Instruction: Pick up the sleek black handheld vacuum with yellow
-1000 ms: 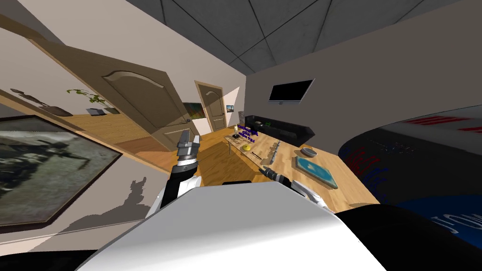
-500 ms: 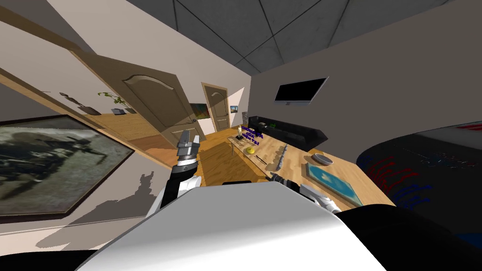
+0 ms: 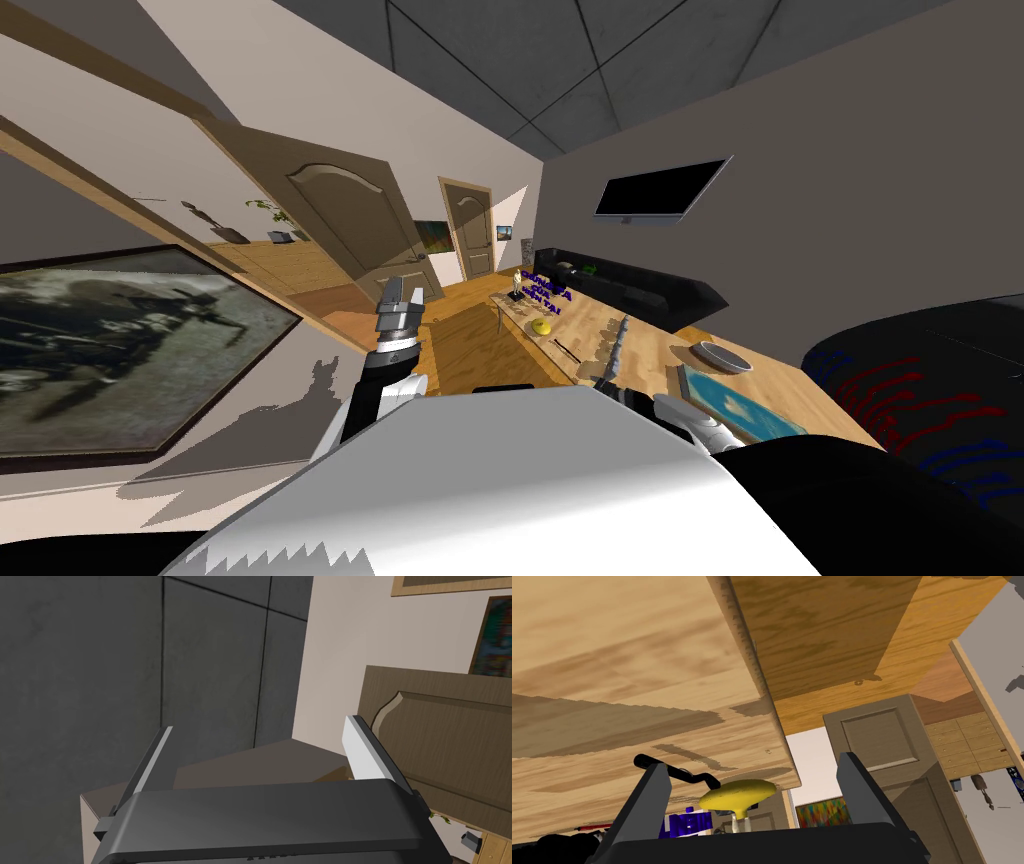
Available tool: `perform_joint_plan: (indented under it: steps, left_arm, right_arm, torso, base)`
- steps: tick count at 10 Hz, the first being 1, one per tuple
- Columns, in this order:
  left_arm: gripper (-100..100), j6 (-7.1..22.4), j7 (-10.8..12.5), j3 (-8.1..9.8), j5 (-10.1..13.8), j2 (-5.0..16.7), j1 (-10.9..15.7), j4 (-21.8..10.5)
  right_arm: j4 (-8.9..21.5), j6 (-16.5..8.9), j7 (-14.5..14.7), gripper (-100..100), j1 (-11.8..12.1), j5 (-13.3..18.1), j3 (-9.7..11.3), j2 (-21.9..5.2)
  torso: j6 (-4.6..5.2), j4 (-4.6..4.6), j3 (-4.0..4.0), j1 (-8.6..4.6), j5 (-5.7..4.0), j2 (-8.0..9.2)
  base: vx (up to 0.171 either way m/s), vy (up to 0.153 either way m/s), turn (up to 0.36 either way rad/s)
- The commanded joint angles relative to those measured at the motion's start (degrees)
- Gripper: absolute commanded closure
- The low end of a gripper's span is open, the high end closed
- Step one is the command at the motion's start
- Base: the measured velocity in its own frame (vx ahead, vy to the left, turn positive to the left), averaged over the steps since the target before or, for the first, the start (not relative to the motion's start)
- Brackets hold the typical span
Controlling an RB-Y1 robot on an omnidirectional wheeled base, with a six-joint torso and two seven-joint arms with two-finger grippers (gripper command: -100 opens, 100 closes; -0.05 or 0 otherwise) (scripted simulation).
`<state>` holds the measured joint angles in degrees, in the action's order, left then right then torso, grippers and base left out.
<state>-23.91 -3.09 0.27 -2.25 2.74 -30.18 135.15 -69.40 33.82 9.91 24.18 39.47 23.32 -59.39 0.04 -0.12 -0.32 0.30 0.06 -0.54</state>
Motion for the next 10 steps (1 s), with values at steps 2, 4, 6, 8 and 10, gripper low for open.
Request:
perform_joint_plan:
  steps: [2, 4, 6, 8, 10]
  left_arm:
    - [0, 0.0, 0.0, 0.00, 0.0, 0.0, 0.0, 0.0]
    - [0, 0.0, 0.0, 0.00, 0.0, 0.0, 0.0, 0.0]
    - [0, 0.0, 0.0, 0.00, 0.0, 0.0, 0.0, 0.0]
    - [0, 0.0, 0.0, 0.01, 0.0, 0.0, 0.0, 0.0]
    - [0, 0.0, 0.0, 0.00, 0.0, 0.0, 0.0, 0.0]
  right_arm:
    - [2.4, 0.4, -0.4, -100, 1.1, 3.6, -0.2, -3.0]
    - [4.7, 0.8, -0.6, -100, 1.1, 6.0, 0.0, -4.2]
    - [6.9, 1.3, -0.8, -100, 1.0, 8.3, 0.1, -5.2]
    - [8.9, 1.8, -1.1, -100, 1.0, 10.6, 0.1, -5.9]
    - [12.2, 2.9, -1.6, -100, 1.0, 14.3, 0.1, -7.0]
  torso:
    - [0.03, 0.02, 0.06, -0.01, 0.01, 0.12]
    - [-0.01, -0.02, -0.08, 0.11, 0.03, -0.16]
    - [0.00, -0.01, -0.04, 0.13, 0.04, -0.06]
    - [0.04, 0.05, 0.14, -0.10, -0.02, 0.27]
    - [0.01, -0.01, -0.03, 0.11, 0.03, -0.05]
  base:
    - [0.104, 0.062, 0.064]
    - [0.175, 0.090, 0.085]
    - [0.128, 0.066, 0.048]
    - [0.076, 0.032, 0.025]
    - [0.200, 0.111, 0.071]
